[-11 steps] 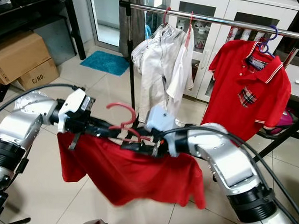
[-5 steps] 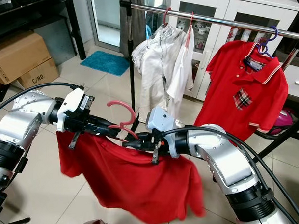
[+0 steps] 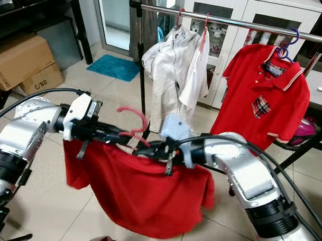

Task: Hang hanger

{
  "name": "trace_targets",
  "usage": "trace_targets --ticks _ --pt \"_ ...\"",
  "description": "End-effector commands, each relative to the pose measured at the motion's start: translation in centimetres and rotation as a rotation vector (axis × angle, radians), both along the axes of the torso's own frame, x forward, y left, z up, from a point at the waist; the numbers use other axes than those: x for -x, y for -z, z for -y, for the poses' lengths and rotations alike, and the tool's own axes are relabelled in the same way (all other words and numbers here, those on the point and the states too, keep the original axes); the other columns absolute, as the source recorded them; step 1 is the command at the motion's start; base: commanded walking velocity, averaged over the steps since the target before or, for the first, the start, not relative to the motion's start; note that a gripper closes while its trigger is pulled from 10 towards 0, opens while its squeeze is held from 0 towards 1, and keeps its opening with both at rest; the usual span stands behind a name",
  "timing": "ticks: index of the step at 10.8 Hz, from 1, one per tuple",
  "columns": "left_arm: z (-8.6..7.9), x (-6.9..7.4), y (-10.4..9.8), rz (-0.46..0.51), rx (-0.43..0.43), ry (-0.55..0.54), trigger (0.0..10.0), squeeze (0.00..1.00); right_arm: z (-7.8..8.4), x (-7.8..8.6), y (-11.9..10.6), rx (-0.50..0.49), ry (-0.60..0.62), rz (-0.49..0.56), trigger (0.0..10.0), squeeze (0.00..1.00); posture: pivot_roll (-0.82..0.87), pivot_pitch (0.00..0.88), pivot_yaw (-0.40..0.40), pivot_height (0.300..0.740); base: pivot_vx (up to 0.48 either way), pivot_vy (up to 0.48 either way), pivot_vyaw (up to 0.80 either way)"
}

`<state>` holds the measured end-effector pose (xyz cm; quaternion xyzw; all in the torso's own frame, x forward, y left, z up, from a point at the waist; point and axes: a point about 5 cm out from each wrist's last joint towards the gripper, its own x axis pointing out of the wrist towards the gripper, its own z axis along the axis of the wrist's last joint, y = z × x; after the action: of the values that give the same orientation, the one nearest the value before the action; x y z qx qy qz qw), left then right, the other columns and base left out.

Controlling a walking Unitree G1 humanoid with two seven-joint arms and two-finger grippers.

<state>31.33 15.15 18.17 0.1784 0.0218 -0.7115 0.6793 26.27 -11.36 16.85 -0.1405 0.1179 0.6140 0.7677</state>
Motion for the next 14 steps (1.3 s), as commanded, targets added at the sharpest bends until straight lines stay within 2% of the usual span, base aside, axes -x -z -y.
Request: trace_targets --ticks 1,5,6,8,9,10,11,12,13,14 --pt "-0.8 -0.3 -1.7 0.054 0.071 -0.060 10.0 1.00 -0.2 0.7 0.5 -0.004 -0.044 -0.031 0.0 0.00 -0.07 0.000 0.010 0.740 0.000 0.000 0.00" --pt "-1.1 0.4 -0.8 0.046 0.039 -0.037 10.0 1.00 1.2 1.4 2.2 0.027 0.050 -0.061 0.0 0.00 -0.09 0.000 0.026 0.740 0.000 0.000 0.00" --pt "-1.4 0.4 -1.1 0.050 0.043 -0.058 10.0 1.00 1.8 1.4 2.5 0.019 0.130 -0.059 0.0 0.00 -0.09 0.000 0.033 0.740 0.000 0.000 0.00" --pt "-2.4 -0.4 -0.9 0.052 0.101 -0.227 10.0 1.00 2.4 0.4 3.6 0.017 0.314 -0.025 0.0 0.00 -0.11 0.000 0.065 0.740 0.000 0.000 0.00" --pt "-2.5 -0.5 -0.9 0.044 0.148 -0.326 10.0 1.00 2.4 0.0 4.1 -0.016 0.439 -0.015 0.0 0.00 -0.12 0.000 0.076 0.740 0.000 0.000 0.00" --pt "-2.2 -1.1 -0.6 0.046 0.183 -0.469 10.0 1.00 2.1 -0.2 4.2 -0.068 0.542 -0.009 0.0 0.00 -0.13 0.000 0.082 0.740 0.000 0.000 0.00" --pt "-1.3 -1.9 0.4 0.088 0.147 -0.598 10.0 0.09 1.4 -0.2 3.6 -0.144 0.592 0.008 0.0 0.00 -0.13 0.000 0.077 0.740 0.000 0.000 0.00" --pt "-0.5 -2.2 1.0 0.092 0.154 -0.657 10.0 0.00 1.1 -0.3 3.3 -0.191 0.620 0.011 0.0 0.00 -0.13 0.000 0.071 0.740 0.000 0.000 0.00" --pt "1.6 -2.6 2.2 0.076 0.217 -0.774 10.0 0.00 0.2 -0.4 2.6 -0.330 0.661 -0.021 0.0 0.00 -0.13 0.000 0.067 0.740 0.000 0.000 0.00" --pt "2.3 -2.6 2.9 0.113 0.193 -0.814 10.0 0.00 -0.4 -0.2 2.3 -0.382 0.648 -0.042 0.0 0.00 -0.14 0.000 0.067 0.740 0.000 0.000 0.00"
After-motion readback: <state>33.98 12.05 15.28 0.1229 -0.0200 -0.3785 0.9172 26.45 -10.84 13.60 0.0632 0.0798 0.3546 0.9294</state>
